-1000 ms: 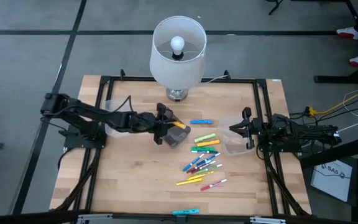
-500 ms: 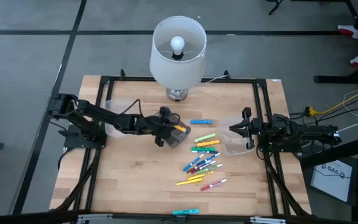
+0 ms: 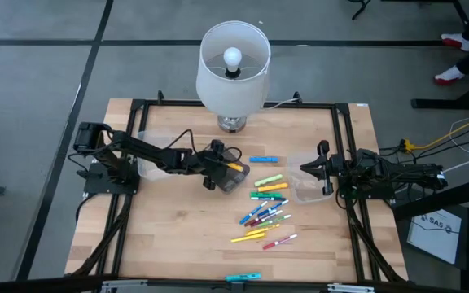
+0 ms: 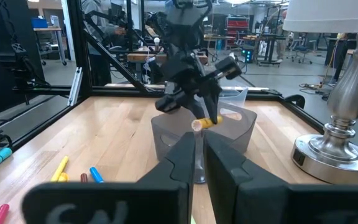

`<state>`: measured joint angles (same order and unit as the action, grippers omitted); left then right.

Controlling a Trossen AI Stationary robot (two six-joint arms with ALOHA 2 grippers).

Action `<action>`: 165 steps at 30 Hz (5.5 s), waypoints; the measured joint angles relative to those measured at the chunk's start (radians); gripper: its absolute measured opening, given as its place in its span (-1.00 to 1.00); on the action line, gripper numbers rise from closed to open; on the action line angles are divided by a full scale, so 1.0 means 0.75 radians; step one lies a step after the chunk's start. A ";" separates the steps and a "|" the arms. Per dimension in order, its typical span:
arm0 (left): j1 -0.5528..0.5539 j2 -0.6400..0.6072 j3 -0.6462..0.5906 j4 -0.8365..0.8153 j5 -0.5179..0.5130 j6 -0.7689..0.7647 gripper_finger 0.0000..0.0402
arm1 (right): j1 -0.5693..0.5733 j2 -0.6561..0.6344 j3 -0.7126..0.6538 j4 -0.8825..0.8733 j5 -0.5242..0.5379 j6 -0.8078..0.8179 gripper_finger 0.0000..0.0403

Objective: Pick & Place Markers
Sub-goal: Put the bottom yellow marker into the black bin, then put the bottom yellow pen into the left transparent bin

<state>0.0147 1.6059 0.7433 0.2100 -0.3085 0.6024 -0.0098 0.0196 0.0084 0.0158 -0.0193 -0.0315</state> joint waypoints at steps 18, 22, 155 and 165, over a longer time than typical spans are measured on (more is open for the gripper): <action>0.031 0.019 0.000 0.000 0.041 -0.019 -0.44 | 0.000 0.000 0.000 0.000 0.000 0.000 -0.83; 0.031 0.019 0.000 0.000 0.041 -0.019 -0.47 | 0.000 -0.001 0.000 0.000 0.000 0.000 -0.83; -0.740 0.542 0.342 0.296 -0.048 -1.374 -0.26 | 0.000 0.000 0.000 0.000 0.000 0.000 -0.83; -0.696 0.543 0.327 0.360 0.096 -1.472 -0.29 | 0.000 0.000 0.000 0.000 0.000 0.000 -0.83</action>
<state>-0.5076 2.0129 0.9882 0.4800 -0.2367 -0.5014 -0.0101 0.0196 0.0085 0.0158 -0.0192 -0.0318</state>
